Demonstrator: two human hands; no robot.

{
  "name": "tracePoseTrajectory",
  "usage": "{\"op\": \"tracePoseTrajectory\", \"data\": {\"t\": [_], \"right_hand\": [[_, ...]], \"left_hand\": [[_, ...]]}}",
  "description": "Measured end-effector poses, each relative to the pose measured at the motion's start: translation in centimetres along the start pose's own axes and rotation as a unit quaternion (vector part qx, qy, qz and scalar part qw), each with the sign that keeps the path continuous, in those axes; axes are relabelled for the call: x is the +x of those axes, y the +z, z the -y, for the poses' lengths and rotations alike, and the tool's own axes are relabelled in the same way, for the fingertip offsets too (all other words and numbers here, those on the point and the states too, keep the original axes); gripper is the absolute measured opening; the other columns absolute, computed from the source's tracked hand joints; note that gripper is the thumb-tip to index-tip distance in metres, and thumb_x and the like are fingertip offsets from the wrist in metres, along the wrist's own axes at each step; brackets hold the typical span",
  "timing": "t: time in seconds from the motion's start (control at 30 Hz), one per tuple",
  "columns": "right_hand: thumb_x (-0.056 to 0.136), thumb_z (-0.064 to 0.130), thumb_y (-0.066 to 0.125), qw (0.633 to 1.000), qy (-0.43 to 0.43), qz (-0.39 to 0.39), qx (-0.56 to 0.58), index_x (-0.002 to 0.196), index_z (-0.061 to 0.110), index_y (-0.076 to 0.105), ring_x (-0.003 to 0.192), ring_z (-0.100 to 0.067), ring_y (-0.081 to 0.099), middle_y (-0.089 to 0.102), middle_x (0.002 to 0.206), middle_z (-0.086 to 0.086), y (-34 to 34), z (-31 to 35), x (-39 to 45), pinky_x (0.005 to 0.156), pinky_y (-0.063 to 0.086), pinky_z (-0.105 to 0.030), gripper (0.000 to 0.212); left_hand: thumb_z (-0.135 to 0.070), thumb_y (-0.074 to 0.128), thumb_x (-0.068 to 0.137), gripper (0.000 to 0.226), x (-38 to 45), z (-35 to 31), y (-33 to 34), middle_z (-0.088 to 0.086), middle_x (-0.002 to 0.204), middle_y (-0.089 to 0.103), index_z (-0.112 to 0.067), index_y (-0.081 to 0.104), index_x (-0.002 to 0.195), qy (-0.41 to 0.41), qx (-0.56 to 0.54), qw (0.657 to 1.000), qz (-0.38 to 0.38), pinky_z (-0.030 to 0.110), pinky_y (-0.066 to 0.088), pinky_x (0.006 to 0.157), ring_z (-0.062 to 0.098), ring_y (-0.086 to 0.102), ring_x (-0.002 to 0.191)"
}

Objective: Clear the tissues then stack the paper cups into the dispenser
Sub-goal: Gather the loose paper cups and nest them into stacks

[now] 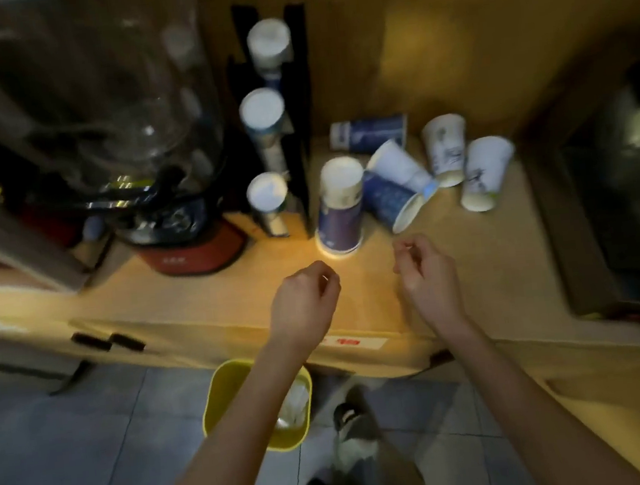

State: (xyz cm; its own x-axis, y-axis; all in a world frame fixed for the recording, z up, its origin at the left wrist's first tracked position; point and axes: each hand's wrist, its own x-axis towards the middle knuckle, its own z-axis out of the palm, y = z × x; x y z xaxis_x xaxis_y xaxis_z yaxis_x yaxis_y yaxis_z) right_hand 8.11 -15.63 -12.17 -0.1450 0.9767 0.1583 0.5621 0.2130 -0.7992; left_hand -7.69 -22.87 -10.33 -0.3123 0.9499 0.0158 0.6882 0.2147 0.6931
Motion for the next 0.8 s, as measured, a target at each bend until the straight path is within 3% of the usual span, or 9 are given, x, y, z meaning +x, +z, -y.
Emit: {"op": "tracePoseTrajectory", "data": {"t": [0.17, 0.4, 0.6, 0.7, 0.8], "right_hand": [[0.09, 0.02, 0.051, 0.995, 0.092, -0.049, 0.006, 0.093, 0.016, 0.058, 0.078, -0.027, 0.063, 0.064, 0.078, 0.0, -4.7, -4.2, 3.9, 0.067, 0.046, -0.032, 0.008], [0.089, 0.017, 0.052, 0.981, 0.181, -0.072, -0.012, 0.098, 0.005, 0.057, 0.087, -0.033, 0.062, 0.068, 0.092, -0.018, -8.4, -10.2, 9.8, 0.074, 0.045, -0.036, 0.015], [0.088, 0.02, 0.055, 0.971, 0.232, -0.061, 0.004, 0.101, 0.002, 0.053, 0.09, -0.036, 0.06, 0.065, 0.097, -0.021, -9.5, -13.1, 15.1, 0.074, 0.044, -0.037, 0.023], [0.086, 0.023, 0.058, 0.966, 0.256, -0.041, 0.007, 0.109, -0.002, 0.05, 0.098, -0.037, 0.058, 0.061, 0.106, -0.024, -9.5, -14.1, 17.6, 0.08, 0.044, -0.038, 0.035], [0.085, 0.026, 0.06, 0.954, 0.297, -0.031, 0.012, 0.119, -0.005, 0.045, 0.111, -0.038, 0.053, 0.056, 0.12, -0.028, -9.2, -14.9, 19.8, 0.09, 0.042, -0.039, 0.049]], "left_hand": [[-0.022, 0.054, 0.086, 0.023, 4.2, -4.9, 4.1, 0.005, 0.098, 0.065, -0.014, 0.057, 0.108, 0.079, 0.019, 0.997, 0.018, 0.027, 0.041, 0.07, 0.021, 0.06, 0.089], [-0.024, 0.054, 0.087, 0.038, 10.0, -7.7, 9.3, 0.01, 0.123, 0.053, -0.012, 0.049, 0.122, 0.052, 0.063, 0.994, 0.069, 0.032, 0.042, 0.091, 0.023, 0.05, 0.114], [-0.025, 0.05, 0.089, 0.038, 15.0, -8.9, 11.9, 0.015, 0.126, 0.049, -0.009, 0.047, 0.123, 0.052, 0.105, 0.988, 0.097, 0.039, 0.04, 0.092, 0.03, 0.046, 0.116], [-0.025, 0.05, 0.09, 0.042, 17.4, -9.6, 13.0, 0.017, 0.13, 0.044, -0.006, 0.043, 0.126, 0.001, 0.097, 0.992, 0.085, 0.04, 0.039, 0.095, 0.031, 0.043, 0.118], [-0.022, 0.052, 0.089, 0.049, 20.3, -10.2, 13.7, 0.022, 0.136, 0.036, 0.0, 0.036, 0.13, -0.122, 0.023, 0.991, 0.046, 0.042, 0.037, 0.098, 0.035, 0.044, 0.119]]}}
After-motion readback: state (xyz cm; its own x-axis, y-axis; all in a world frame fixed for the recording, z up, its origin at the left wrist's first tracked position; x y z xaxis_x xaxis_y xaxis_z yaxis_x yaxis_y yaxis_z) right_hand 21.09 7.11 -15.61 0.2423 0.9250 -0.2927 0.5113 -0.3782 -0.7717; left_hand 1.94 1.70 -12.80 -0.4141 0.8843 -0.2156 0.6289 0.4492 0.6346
